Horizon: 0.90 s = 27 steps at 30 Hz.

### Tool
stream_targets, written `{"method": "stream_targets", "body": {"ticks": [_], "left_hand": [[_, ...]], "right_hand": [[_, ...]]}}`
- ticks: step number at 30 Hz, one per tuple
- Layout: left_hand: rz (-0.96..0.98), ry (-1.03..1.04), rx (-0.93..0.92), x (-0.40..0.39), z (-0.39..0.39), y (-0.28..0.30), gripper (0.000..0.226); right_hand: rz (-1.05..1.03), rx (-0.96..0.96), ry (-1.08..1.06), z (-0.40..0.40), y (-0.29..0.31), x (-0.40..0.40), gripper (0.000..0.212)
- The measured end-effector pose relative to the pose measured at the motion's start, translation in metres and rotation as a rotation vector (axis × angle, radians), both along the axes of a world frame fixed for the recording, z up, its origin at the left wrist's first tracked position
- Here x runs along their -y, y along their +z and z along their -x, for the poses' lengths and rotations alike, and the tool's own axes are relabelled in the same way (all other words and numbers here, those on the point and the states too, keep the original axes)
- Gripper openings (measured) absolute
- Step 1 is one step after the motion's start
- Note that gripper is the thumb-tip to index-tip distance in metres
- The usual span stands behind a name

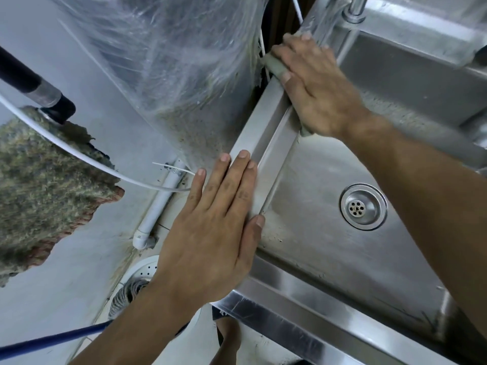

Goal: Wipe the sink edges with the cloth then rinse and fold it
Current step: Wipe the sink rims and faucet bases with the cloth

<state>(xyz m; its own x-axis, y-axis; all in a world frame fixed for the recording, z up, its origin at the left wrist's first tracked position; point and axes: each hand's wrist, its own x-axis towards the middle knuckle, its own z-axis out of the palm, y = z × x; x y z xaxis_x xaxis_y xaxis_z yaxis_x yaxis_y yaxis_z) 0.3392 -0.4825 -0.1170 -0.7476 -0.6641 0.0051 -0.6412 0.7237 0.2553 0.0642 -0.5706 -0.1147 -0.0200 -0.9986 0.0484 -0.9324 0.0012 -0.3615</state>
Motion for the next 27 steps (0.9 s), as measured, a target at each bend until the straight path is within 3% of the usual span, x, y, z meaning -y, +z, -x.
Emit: {"method": "stream_targets", "body": {"ticks": [8, 15, 21, 27], "left_hand": [[-0.036, 0.067, 0.018, 0.058, 0.066, 0.005, 0.065], [0.075, 0.06, 0.001, 0.06, 0.07, -0.008, 0.066], [0.047, 0.058, -0.006, 0.06, 0.07, -0.007, 0.067], [0.01, -0.006, 0.085, 0.097, 0.107, -0.001, 0.072]], "right_hand": [[-0.034, 0.084, -0.07, -0.013, -0.003, -0.012, 0.055], [-0.007, 0.009, 0.009, -0.005, -0.006, -0.008, 0.055], [-0.033, 0.043, -0.139, 0.04, 0.002, 0.036, 0.054], [-0.041, 0.1, -0.177, 0.019, -0.003, 0.021, 0.055]]}}
